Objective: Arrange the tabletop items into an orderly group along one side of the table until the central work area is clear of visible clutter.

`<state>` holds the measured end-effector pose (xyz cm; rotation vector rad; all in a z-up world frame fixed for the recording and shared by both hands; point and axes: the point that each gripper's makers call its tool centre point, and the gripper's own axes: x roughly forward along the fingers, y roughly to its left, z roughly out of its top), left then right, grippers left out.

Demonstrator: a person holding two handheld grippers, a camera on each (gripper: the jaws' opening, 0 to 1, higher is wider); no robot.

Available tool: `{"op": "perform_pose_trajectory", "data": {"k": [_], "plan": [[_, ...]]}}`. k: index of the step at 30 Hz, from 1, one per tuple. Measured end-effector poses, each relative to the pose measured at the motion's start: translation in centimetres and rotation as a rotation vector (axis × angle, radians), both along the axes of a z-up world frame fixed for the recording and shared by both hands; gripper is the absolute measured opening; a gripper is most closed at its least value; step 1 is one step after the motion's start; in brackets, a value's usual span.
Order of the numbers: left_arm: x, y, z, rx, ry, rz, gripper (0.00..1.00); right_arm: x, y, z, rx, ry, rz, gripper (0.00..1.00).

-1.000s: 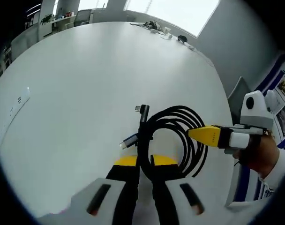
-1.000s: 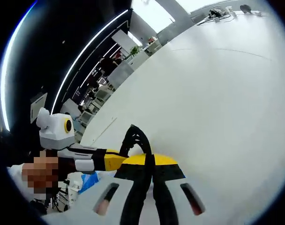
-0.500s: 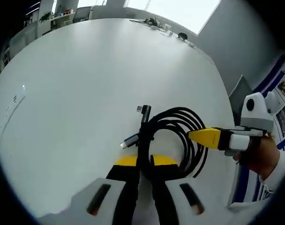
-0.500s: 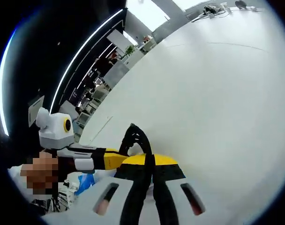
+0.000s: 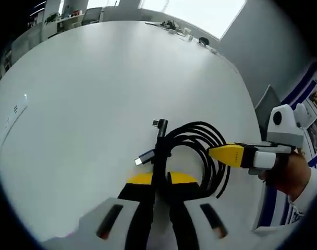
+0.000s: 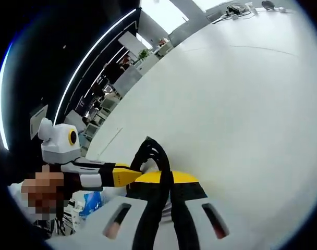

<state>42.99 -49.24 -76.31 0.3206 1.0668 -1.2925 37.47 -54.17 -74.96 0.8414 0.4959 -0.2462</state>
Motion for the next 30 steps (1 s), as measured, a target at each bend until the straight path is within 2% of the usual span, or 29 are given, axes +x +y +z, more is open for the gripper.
{"op": "perform_pose_trajectory", "data": {"k": [8, 11, 17, 30], "plan": [[-0.2, 0.1, 0.1, -0.008, 0.001, -0.005, 0.08, -0.2, -0.3, -0.3, -0.016, 0.013, -0.005, 0.08], [-0.3, 0.1, 0.1, -0.012, 0.004, -0.006, 0.09, -0.4, -0.2, -0.3, -0.020, 0.017, -0.001, 0.08], [-0.5, 0.0, 0.5, -0.027, -0.001, 0.001, 0.19, -0.4, -0.2, -0.3, -0.030, 0.019, 0.000, 0.08], [-1.2, 0.3, 1.7, -0.044, -0.006, 0.001, 0.29, -0.3, 0.0, 0.2, -0.044, 0.008, 0.008, 0.12]]}}
